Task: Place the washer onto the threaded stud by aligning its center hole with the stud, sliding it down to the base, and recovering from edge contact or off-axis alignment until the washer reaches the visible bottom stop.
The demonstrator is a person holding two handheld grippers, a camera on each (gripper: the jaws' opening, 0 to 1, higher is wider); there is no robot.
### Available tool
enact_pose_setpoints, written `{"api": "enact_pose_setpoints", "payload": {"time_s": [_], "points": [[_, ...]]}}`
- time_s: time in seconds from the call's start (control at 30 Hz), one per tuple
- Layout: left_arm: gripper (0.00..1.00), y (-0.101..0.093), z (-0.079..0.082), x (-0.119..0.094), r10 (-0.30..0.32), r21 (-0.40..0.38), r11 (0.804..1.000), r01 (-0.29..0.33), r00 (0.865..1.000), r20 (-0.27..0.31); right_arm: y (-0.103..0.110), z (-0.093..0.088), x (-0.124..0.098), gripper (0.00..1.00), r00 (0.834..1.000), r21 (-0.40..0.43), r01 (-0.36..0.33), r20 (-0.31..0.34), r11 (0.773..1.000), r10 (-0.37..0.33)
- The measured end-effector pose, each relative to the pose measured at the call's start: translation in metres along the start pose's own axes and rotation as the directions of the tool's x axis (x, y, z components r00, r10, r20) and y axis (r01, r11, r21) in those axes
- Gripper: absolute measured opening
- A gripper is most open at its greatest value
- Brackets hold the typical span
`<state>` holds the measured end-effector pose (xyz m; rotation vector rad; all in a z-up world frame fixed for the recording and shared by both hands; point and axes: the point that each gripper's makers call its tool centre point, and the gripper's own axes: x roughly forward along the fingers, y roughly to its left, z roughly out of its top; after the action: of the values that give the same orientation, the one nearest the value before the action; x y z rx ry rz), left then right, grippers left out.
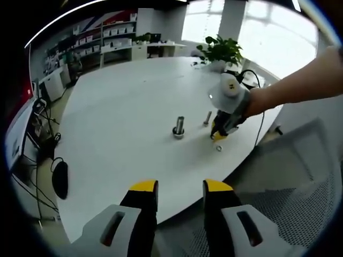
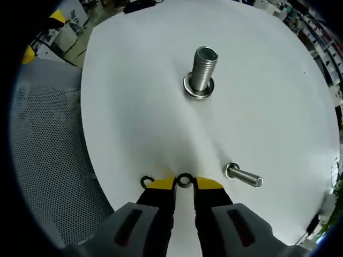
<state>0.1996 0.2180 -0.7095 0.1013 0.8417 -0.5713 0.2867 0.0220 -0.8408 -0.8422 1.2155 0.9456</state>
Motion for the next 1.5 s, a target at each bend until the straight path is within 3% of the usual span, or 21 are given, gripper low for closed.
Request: {"api": "enact_pose_setpoints", "payload": {"time_s": [0.63, 0.83, 1.2, 1.5], "points": [[0.31, 0.002, 0.001, 0.0, 0.006, -0.013, 1.0, -0.006, 1.0, 0.007, -0.002, -0.001, 0.001, 0.14, 1.0, 0.015, 0.019, -0.012, 1.0, -0.019], [0.31, 0.002, 0.001, 0.0, 0.006, -0.013, 1.0, -0.006, 1.0, 0.008, -0.006, -0.009, -0.001, 0.14, 0.999, 0.001, 0.043, -0.018, 0.999, -0.043], [0.31, 0.002, 0.002, 0.0, 0.006, -0.008, 1.0, -0.006, 1.0, 0.008, -0.019, -0.036, -0.013, 0.14, 0.998, 0.105, 0.053, -0.034, 0.993, -0.05], [0.31, 0.002, 0.003, -0.001, 0.006, -0.014, 1.0, -0.006, 1.0, 0.016, -0.028, -0.035, -0.024, 0.14, 0.998, 0.128, 0.068, -0.002, 0.989, -0.069]]}}
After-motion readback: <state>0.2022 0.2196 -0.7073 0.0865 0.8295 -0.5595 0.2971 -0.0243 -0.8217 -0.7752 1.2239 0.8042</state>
